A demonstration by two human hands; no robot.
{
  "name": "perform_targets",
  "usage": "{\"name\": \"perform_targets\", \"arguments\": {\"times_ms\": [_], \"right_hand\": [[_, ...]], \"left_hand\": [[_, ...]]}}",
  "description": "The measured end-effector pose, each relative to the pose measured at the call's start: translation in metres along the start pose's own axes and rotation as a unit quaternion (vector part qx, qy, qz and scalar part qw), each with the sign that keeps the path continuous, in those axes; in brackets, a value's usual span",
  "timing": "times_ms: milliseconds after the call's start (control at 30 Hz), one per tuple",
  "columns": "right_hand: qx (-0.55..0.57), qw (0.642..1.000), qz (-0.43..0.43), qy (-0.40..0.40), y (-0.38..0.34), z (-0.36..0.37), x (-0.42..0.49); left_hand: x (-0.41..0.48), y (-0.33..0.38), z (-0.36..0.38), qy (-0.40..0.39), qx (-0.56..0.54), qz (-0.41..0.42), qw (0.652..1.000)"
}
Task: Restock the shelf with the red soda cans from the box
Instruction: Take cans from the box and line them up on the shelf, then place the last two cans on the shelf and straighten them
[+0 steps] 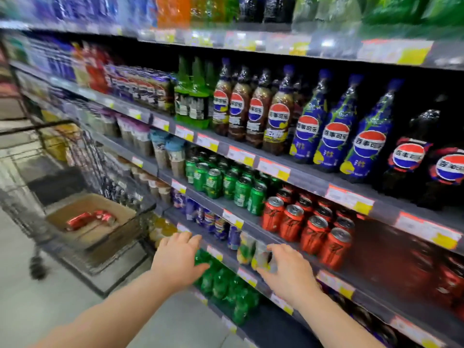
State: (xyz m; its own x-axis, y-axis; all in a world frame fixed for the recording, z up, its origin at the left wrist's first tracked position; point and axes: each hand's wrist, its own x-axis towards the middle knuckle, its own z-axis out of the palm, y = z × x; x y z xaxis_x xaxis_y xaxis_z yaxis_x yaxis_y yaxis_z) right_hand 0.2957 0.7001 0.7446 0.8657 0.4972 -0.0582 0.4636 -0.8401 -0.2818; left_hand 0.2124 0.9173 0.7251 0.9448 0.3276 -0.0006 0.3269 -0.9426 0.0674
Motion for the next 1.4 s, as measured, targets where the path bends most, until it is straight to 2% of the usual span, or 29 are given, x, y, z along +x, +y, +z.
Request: {"name": "perform_targets", "arguments": {"times_ms": [233, 467, 733, 1100, 1233, 1400], "right_hand": [[0.03, 0.999, -0.038, -0.006, -0.173, 0.045, 0.078], [0.055, 0.996, -0.039, -0.061, -0.28, 0.081, 0.125], [0.076, 0.99, -0.059, -0.105, -0.367, 0.127, 0.232], [0.086, 0.972, -0.089, -0.2, -0.468, 0.19, 0.423], [0.091, 0.97, -0.064, -0.215, -0.477, 0.202, 0.462], [0.098, 0.969, -0.008, -0.228, -0.484, 0.225, 0.499]], "left_hand": [[0.007, -0.191, -0.026, 0.01, 0.025, -0.057, 0.998], [0.019, -0.317, -0.034, 0.01, 0.025, -0.102, 0.994], [0.072, -0.421, -0.006, -0.033, 0.008, -0.165, 0.986], [0.211, -0.56, 0.0, -0.117, 0.034, -0.217, 0.969], [0.251, -0.584, 0.014, -0.174, 0.038, -0.197, 0.964], [0.318, -0.617, 0.037, -0.235, 0.062, -0.129, 0.961]]}}
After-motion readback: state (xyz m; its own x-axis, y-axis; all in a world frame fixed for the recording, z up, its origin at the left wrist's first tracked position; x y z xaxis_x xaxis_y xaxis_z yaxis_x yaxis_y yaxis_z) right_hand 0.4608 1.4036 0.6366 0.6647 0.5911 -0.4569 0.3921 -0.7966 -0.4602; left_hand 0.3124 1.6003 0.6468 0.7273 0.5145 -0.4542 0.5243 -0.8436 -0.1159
